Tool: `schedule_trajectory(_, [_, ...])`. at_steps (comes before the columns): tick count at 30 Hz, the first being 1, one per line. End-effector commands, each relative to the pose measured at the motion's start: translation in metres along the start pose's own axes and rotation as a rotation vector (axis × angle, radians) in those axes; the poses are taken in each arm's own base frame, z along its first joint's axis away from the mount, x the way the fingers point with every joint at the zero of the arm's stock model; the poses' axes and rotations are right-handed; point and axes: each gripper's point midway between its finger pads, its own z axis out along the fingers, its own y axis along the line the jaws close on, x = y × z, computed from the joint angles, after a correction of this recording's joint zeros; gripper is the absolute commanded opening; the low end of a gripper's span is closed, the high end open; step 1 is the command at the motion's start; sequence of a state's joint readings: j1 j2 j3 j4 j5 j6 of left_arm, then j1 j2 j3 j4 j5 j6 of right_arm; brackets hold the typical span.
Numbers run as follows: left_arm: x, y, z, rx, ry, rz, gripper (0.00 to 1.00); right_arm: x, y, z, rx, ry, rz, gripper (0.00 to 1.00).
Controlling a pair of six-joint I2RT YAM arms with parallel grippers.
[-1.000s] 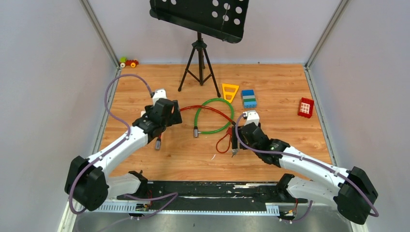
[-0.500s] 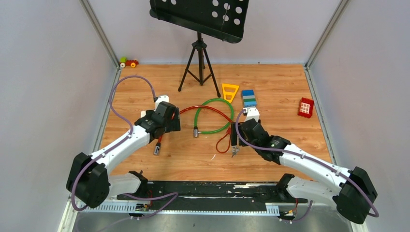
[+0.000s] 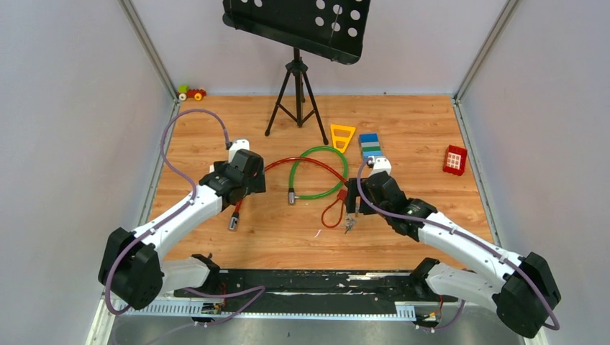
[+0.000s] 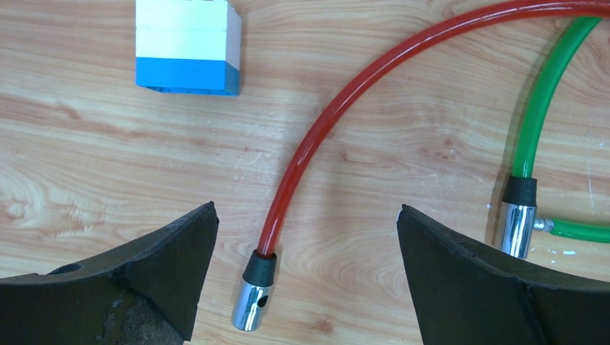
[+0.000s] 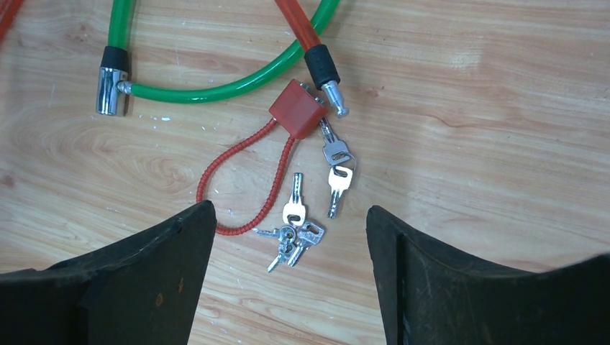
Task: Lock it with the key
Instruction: Reset both arms
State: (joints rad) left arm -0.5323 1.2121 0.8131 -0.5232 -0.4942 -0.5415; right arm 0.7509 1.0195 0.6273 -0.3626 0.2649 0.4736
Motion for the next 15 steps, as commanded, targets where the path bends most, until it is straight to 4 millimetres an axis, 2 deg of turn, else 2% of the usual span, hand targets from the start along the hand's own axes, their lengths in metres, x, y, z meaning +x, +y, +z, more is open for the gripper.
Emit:
schedule_trajectory(1, [-0.022,0.006,-0.008,-0.035,-0.06,-0.013,1.0,-0.02,0.013,-0.007,-0.1,-0.014,0.111,0.78])
schedule_trajectory(6, [-0.027,0.006,-0.011,-0.026,-0.077,-0.026,1.0,-0.034,0.016,-0.014,-0.22,-0.039,0.243,0.78])
schedule_trajectory(11, [-0.032,0.002,-0.016,-0.006,-0.069,-0.021,1.0,-0.048,0.008,-0.018,-0.3,-0.057,0.407,0.79])
schedule_trajectory(13, [-0.034,0.0,-0.018,0.012,-0.076,-0.034,1.0,-0.052,0.0,-0.019,-0.312,-0.052,0.47,0.84])
schedule_trajectory(15, [-0.038,-0.003,-0.021,0.038,-0.094,-0.036,1.0,-0.052,-0.009,-0.018,-0.3,-0.041,0.515,0.94])
